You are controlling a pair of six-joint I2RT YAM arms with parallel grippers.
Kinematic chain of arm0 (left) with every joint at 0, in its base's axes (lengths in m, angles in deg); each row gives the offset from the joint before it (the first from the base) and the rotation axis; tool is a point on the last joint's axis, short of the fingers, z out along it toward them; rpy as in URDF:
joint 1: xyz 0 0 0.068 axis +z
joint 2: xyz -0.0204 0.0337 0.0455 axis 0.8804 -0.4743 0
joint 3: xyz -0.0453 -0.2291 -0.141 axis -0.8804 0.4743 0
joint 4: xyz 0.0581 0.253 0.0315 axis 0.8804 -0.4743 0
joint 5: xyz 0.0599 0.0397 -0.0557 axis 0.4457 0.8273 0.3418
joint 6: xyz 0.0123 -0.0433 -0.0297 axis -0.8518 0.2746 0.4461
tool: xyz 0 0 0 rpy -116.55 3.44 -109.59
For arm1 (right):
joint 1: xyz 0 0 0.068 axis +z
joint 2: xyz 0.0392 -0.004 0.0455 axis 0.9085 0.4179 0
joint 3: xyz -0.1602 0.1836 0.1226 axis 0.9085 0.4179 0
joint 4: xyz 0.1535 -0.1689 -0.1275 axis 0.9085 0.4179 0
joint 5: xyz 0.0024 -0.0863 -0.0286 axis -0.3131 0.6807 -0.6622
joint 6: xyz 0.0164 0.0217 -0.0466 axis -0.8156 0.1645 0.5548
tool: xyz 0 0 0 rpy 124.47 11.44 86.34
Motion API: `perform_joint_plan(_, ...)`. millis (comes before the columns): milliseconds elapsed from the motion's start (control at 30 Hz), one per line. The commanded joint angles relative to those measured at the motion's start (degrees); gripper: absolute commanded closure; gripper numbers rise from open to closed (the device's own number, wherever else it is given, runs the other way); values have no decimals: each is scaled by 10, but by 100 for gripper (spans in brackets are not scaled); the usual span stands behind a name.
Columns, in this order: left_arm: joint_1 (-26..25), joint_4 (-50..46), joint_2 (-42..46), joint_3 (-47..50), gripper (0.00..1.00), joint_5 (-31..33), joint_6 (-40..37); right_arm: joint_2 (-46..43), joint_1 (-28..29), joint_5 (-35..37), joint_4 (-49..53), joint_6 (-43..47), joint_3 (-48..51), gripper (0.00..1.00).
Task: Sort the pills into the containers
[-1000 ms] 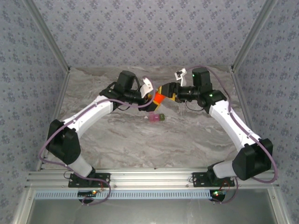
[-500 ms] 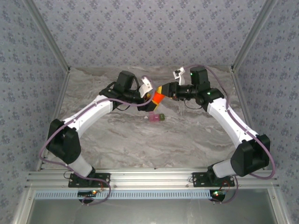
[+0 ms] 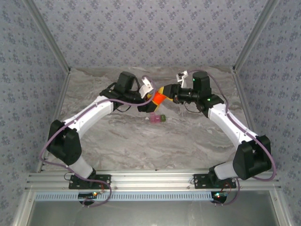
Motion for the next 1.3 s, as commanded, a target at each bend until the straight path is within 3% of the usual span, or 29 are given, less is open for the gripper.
perform_joint_plan(0, -3, 31, 6, -24, 100, -38, -8, -12, -4, 15, 3, -28, -1, 45)
perform_joint_plan(100, -3, 29, 8, -23, 100, -37, -12, -19, -11, 18, 43, -7, -19, 31)
perform_joint_plan(300, -2, 43, 19, -6, 100, -31, -20, -32, -29, 24, 126, 36, -39, 30)
perform_joint_plan(833, -2, 39, 16, -5, 100, -33, -32, 1, -6, 8, 144, 54, -97, 28)
perform_joint_plan(1033, -3, 37, 16, -5, 100, -34, -32, 15, -1, 6, 145, 57, -107, 34)
perform_joint_plan(1267, -3, 37, 15, -6, 100, -33, -32, 16, 1, 0, 158, 73, -114, 61)
